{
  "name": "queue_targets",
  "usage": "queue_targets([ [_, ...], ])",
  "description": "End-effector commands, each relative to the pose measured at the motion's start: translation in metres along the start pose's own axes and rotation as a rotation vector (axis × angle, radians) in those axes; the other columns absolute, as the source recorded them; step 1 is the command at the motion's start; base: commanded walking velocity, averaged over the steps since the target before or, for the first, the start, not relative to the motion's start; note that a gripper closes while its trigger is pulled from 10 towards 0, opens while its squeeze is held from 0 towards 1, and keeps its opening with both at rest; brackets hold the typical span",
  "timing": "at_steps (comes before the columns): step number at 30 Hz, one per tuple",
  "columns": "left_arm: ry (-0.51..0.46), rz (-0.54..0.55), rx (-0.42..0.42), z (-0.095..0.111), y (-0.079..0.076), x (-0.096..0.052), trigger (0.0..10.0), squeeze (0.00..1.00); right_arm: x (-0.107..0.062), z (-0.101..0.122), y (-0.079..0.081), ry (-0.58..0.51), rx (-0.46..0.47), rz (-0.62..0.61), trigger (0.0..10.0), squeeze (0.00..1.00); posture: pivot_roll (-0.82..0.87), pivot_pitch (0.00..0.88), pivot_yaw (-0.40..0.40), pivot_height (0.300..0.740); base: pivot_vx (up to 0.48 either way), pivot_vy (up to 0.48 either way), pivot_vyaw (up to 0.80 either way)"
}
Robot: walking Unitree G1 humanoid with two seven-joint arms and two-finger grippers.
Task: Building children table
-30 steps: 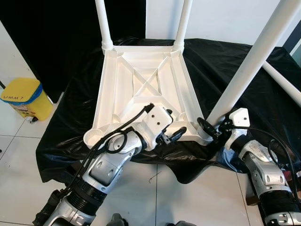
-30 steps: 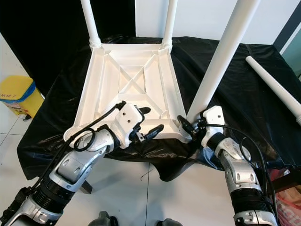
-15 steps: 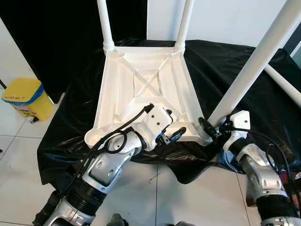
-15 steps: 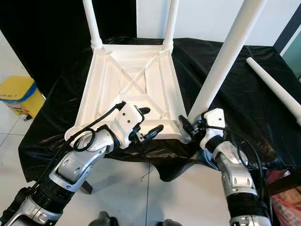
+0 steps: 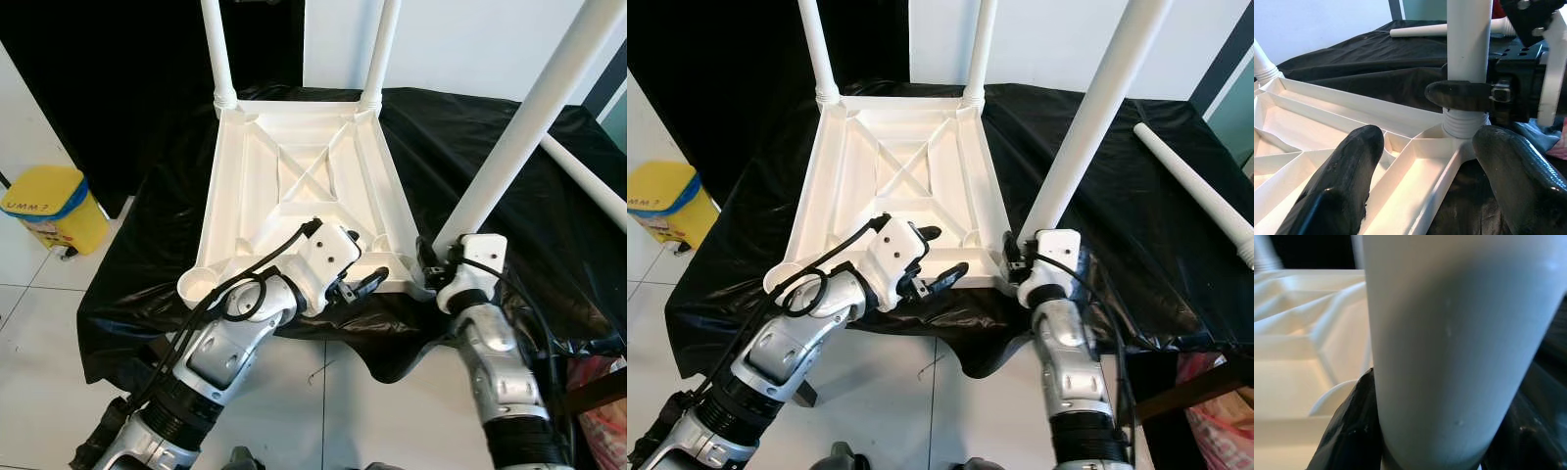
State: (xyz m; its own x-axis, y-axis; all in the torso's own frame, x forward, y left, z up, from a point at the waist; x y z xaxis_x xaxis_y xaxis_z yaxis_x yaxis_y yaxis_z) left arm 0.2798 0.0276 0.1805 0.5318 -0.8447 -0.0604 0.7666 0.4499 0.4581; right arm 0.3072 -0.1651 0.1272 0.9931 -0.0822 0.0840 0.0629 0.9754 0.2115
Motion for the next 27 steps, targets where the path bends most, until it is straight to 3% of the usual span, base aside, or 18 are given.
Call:
queue_targets([
  [1,-0.009,-0.086,-0.003,0.001,-0.010,0.000,10.0,0.00,-0.009,-0.025,-0.015,0.123,-0.012,-0.083,10.0,0.00,-0.01,0.097,-0.068,0.740,0.000,0.000,0.00],
  [3,-0.010,-0.087,-0.004,0.002,-0.010,0.001,10.0,0.00,-0.010,-0.027,-0.015,0.120,-0.002,-0.135,10.0,0.00,-0.01,0.097,-0.068,0.740,0.000,0.000,0.00],
  [8,-0.009,-0.090,-0.013,0.001,-0.011,0.002,10.0,0.00,-0.011,-0.020,0.003,0.063,0.082,-0.141,10.0,0.00,-0.02,0.113,-0.060,0.740,0.000,0.000,0.00],
  [19,-0.008,-0.076,-0.013,0.002,-0.007,0.002,10.0,0.00,-0.010,-0.014,0.010,0.038,0.066,-0.133,10.0,0.00,-0.02,0.115,-0.059,0.740,0.000,0.000,0.00],
  [20,-0.008,-0.076,-0.012,0.002,-0.007,0.002,10.0,0.00,-0.009,-0.013,0.010,0.030,0.067,-0.136,10.0,0.65,-0.02,0.115,-0.059,0.740,0.000,0.000,0.00],
  [21,-0.007,-0.074,-0.011,0.001,-0.007,0.002,10.0,0.00,-0.009,-0.011,0.011,0.023,0.058,-0.132,10.0,1.00,-0.02,0.114,-0.059,0.740,0.000,0.000,0.00],
  [27,-0.007,-0.068,-0.008,0.002,-0.005,0.002,10.0,0.00,-0.009,-0.004,0.010,-0.013,0.075,-0.079,10.0,1.00,-0.02,0.110,-0.058,0.740,0.000,0.000,0.00],
])
Point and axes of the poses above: a point about 5 cm out from each wrist's last joint towards the gripper, its own x axis pointing out of the wrist towards the gripper, its own z axis along the axis of the wrist's last joint, y = z × x, the point moved 1 cm from there along x, pointing out of the wrist towards the gripper, and after that the axes turned 9 degrees about x, right-handed, at the moved point
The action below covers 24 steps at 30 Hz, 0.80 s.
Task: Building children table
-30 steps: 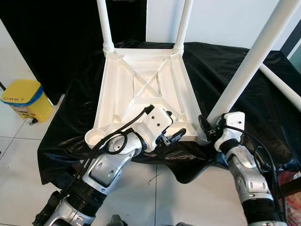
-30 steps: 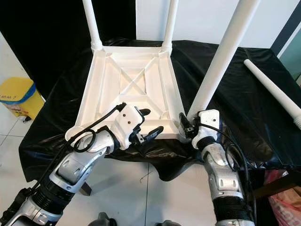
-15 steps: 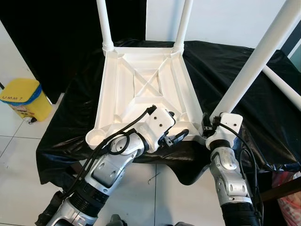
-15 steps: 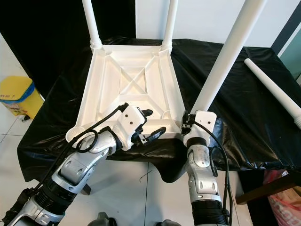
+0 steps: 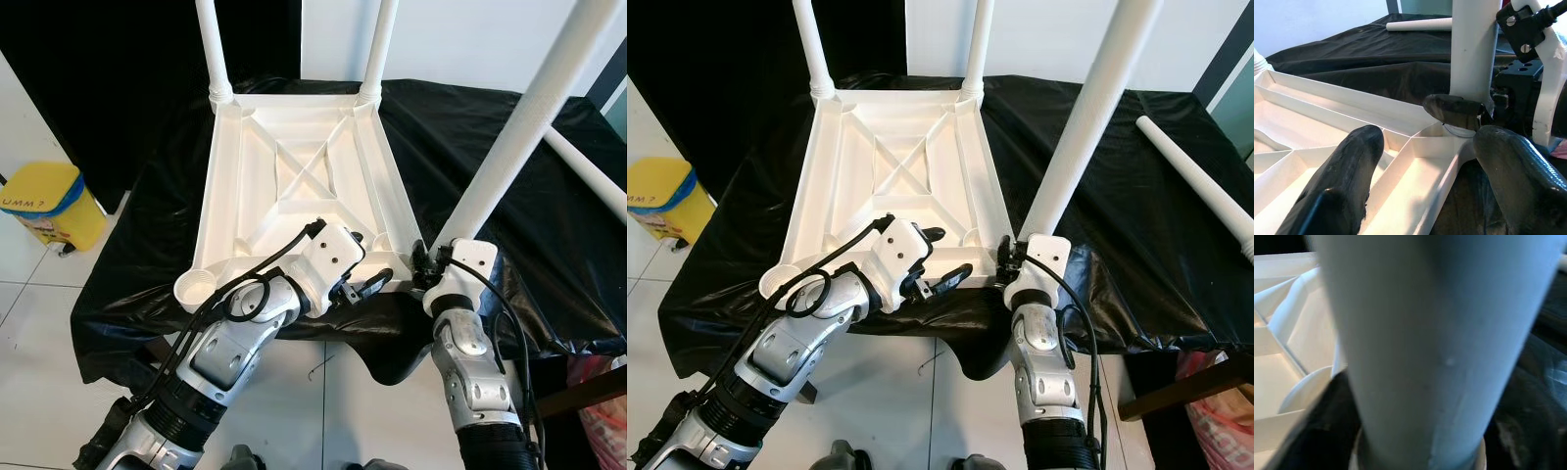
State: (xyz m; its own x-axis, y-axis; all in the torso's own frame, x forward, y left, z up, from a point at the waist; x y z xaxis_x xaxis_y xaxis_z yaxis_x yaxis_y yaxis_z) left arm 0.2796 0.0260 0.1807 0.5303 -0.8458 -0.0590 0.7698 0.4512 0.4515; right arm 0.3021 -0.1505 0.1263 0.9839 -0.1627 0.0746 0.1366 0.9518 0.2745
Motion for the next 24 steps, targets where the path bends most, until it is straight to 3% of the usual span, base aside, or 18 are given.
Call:
queue_targets([
  [1,-0.005,-0.067,0.000,0.001,-0.004,0.001,10.0,0.00,-0.002,0.001,-0.004,-0.007,0.018,0.017,10.0,1.00,-0.02,0.109,-0.059,0.740,0.000,0.000,0.00],
  [5,-0.006,-0.066,0.001,0.001,-0.004,0.001,10.0,0.00,-0.002,0.007,-0.009,-0.018,-0.003,0.127,10.0,1.00,-0.02,0.106,-0.058,0.740,0.000,0.000,0.00],
  [9,-0.007,-0.066,0.002,0.001,-0.003,0.001,10.0,0.00,-0.002,0.008,-0.012,-0.017,-0.007,0.159,10.0,1.00,-0.02,0.106,-0.056,0.740,0.000,0.000,0.00],
  [16,-0.010,-0.069,0.006,0.002,-0.002,0.002,10.0,0.00,0.009,0.022,-0.027,0.020,-0.069,0.408,10.0,1.00,-0.03,0.106,-0.050,0.740,0.000,0.000,0.00],
  [17,-0.009,-0.069,0.006,0.002,-0.002,0.002,10.0,0.00,0.011,0.023,-0.026,0.029,-0.103,0.457,10.0,0.00,-0.02,0.106,-0.049,0.740,0.000,0.000,0.00],
  [24,-0.009,-0.071,0.006,0.002,-0.002,0.002,10.0,0.00,0.015,0.017,-0.021,0.097,-0.162,0.605,10.0,0.00,-0.02,0.107,-0.047,0.740,0.000,0.000,0.00],
])
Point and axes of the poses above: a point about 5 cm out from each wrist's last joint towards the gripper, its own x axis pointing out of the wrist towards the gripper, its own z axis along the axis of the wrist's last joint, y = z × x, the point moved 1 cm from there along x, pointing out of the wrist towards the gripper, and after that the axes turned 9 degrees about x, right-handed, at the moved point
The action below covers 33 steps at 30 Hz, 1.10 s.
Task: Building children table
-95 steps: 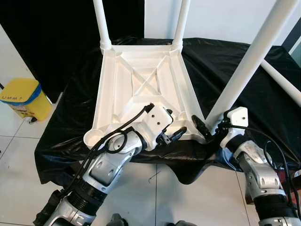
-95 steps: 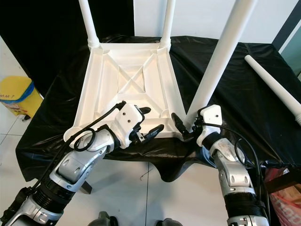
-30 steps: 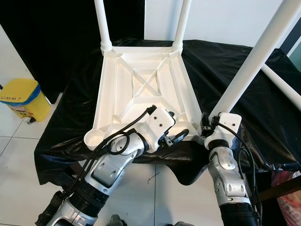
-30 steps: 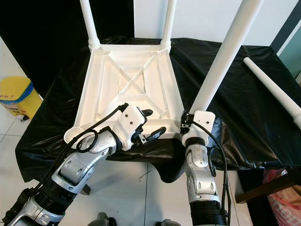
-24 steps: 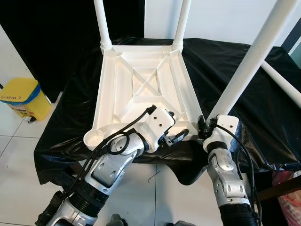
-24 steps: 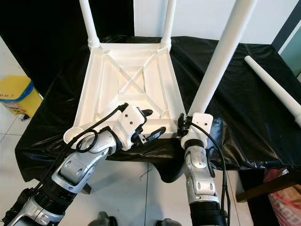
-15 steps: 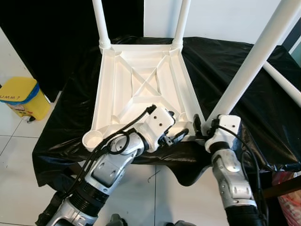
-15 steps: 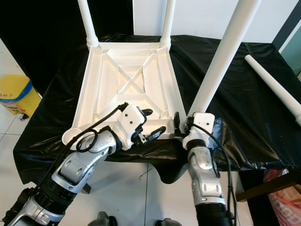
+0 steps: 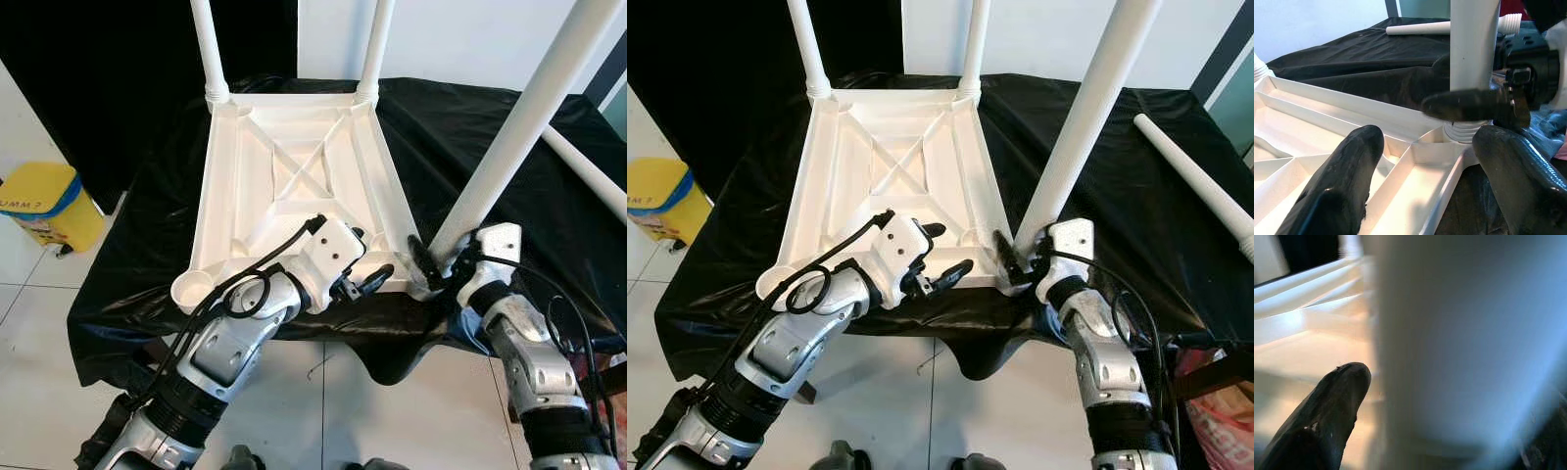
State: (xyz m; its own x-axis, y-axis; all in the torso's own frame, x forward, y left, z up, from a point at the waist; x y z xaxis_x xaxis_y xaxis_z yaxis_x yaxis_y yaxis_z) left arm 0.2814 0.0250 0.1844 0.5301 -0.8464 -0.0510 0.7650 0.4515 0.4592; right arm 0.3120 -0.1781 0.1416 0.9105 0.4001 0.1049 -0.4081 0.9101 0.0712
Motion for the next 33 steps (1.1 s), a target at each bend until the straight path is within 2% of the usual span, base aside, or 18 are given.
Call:
queue_targets([
  [1,-0.002,-0.075,-0.002,-0.001,-0.005,0.001,10.0,0.00,0.002,-0.005,0.000,0.044,-0.005,0.059,10.0,0.00,-0.02,0.107,-0.048,0.740,0.000,0.000,0.00],
  [10,0.007,-0.070,0.001,-0.003,-0.003,0.000,10.0,0.00,0.008,-0.015,0.002,0.102,-0.011,0.135,10.0,0.00,-0.01,0.103,-0.050,0.740,0.000,0.000,0.00],
  [11,0.006,-0.069,0.002,-0.002,-0.003,0.000,10.0,0.00,0.009,-0.018,0.001,0.111,-0.013,0.132,0.0,0.00,0.00,0.099,-0.053,0.740,0.000,0.000,0.00],
  [14,0.006,-0.067,0.004,-0.002,-0.003,-0.001,10.0,0.00,0.008,-0.026,-0.002,0.133,-0.011,0.126,0.0,0.00,0.00,0.095,-0.053,0.740,0.000,0.000,0.00],
  [22,0.007,-0.071,0.007,-0.002,-0.004,-0.001,10.0,0.00,0.006,-0.030,-0.003,0.140,-0.003,0.098,0.0,0.00,0.00,0.085,-0.052,0.740,0.000,0.000,0.00],
  [23,0.005,-0.073,0.008,-0.002,-0.004,-0.001,10.0,0.00,0.006,-0.031,-0.003,0.135,-0.006,0.075,1.6,0.00,0.00,0.084,-0.053,0.740,0.000,0.000,0.00],
  [24,0.005,-0.073,0.008,-0.002,-0.004,-0.001,10.0,0.00,0.006,-0.031,-0.003,0.135,-0.006,0.075,1.6,0.00,0.00,0.084,-0.053,0.740,0.000,0.000,0.00],
  [25,0.004,-0.075,0.008,-0.001,-0.005,0.000,10.0,0.00,0.006,-0.034,-0.001,0.141,-0.018,0.031,10.0,0.00,0.00,0.078,-0.054,0.740,0.000,0.000,0.00],
  [30,0.003,-0.078,0.010,-0.001,-0.005,0.001,10.0,0.00,0.005,-0.040,0.002,0.158,-0.018,-0.035,10.0,0.00,0.00,0.076,-0.056,0.740,0.000,0.000,0.00],
  [33,0.001,-0.081,0.009,-0.002,-0.006,0.001,10.0,0.00,0.002,-0.045,0.002,0.157,0.013,-0.180,10.0,0.00,-0.01,0.069,-0.059,0.740,0.000,0.000,0.00],
])
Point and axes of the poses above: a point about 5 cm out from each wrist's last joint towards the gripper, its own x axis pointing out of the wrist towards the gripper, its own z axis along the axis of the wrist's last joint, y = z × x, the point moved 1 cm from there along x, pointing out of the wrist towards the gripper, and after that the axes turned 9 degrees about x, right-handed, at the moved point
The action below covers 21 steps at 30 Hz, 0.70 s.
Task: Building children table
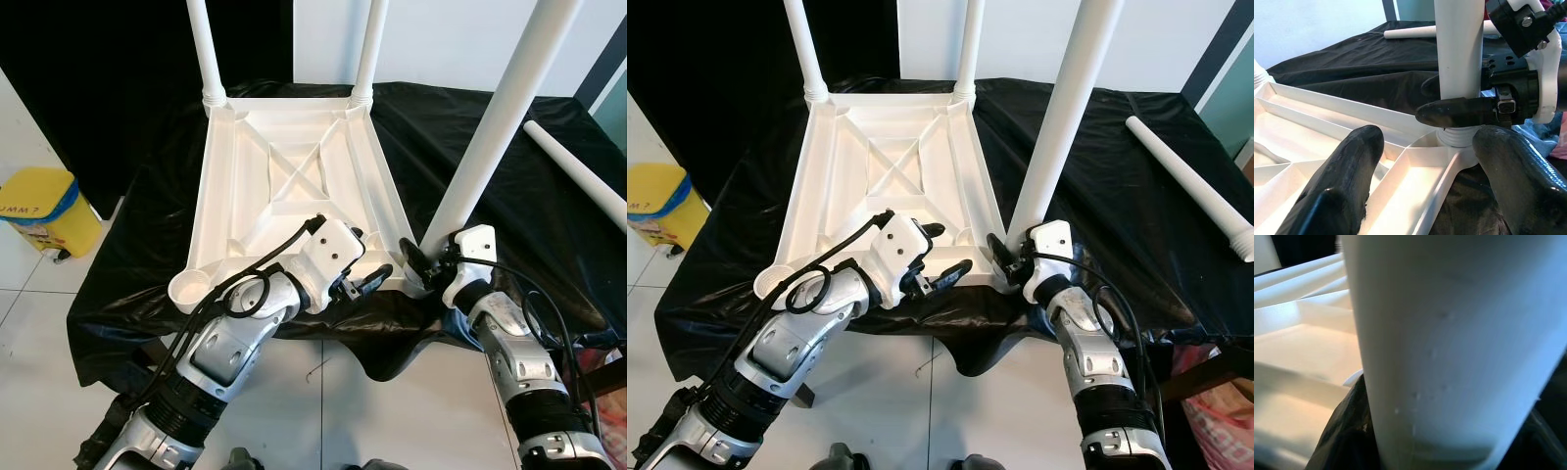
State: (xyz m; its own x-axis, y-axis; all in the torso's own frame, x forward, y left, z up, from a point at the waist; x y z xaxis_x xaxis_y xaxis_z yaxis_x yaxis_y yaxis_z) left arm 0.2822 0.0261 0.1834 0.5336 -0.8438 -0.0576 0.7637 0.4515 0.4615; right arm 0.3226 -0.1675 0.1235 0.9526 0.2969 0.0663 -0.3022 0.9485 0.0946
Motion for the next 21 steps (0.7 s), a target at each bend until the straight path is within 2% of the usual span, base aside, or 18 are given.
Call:
queue_targets([
  [1,-0.007,-0.081,0.007,0.000,-0.006,0.001,10.0,0.00,-0.008,-0.026,-0.003,0.127,-0.006,-0.067,10.0,0.00,-0.01,0.069,-0.059,0.740,0.000,0.000,0.00],
  [3,-0.006,-0.082,0.007,0.000,-0.006,0.001,10.0,0.00,-0.011,-0.029,-0.004,0.119,0.043,-0.192,10.0,0.00,-0.01,0.065,-0.059,0.740,0.000,0.000,0.00],
  [6,-0.006,-0.083,0.007,0.000,-0.006,0.001,10.0,0.00,-0.013,-0.030,-0.004,0.118,0.054,-0.234,10.0,0.00,-0.01,0.065,-0.059,0.740,0.000,0.000,0.00],
  [7,-0.007,-0.083,0.007,0.000,-0.006,0.001,10.0,0.00,-0.014,-0.032,-0.003,0.110,0.075,-0.289,10.0,0.00,-0.01,0.064,-0.060,0.740,0.000,0.000,0.00],
  [11,-0.010,-0.088,0.011,0.000,-0.007,0.002,10.0,0.00,-0.017,-0.036,0.004,0.090,0.132,-0.470,10.0,0.00,-0.01,0.064,-0.059,0.740,0.000,0.000,0.00],
  [12,-0.010,-0.088,0.011,0.000,-0.007,0.002,10.0,0.00,-0.017,-0.036,0.004,0.090,0.132,-0.470,10.0,0.00,-0.01,0.064,-0.059,0.740,0.000,0.000,0.00],
  [13,-0.011,-0.091,0.011,0.000,-0.007,0.002,10.0,0.00,-0.017,-0.036,0.010,0.072,0.131,-0.541,10.0,0.00,0.00,0.063,-0.062,0.740,0.000,0.000,0.00],
  [17,-0.011,-0.093,0.007,0.000,-0.008,0.002,10.0,0.00,-0.013,-0.035,0.026,0.060,0.160,-0.477,10.0,0.00,-0.01,0.063,-0.060,0.740,0.000,0.000,0.00],
  [21,-0.010,-0.096,0.007,0.000,-0.009,0.001,10.0,0.00,-0.014,-0.033,0.027,0.052,0.165,-0.486,10.0,0.00,0.00,0.062,-0.059,0.740,0.000,0.000,0.00],
])
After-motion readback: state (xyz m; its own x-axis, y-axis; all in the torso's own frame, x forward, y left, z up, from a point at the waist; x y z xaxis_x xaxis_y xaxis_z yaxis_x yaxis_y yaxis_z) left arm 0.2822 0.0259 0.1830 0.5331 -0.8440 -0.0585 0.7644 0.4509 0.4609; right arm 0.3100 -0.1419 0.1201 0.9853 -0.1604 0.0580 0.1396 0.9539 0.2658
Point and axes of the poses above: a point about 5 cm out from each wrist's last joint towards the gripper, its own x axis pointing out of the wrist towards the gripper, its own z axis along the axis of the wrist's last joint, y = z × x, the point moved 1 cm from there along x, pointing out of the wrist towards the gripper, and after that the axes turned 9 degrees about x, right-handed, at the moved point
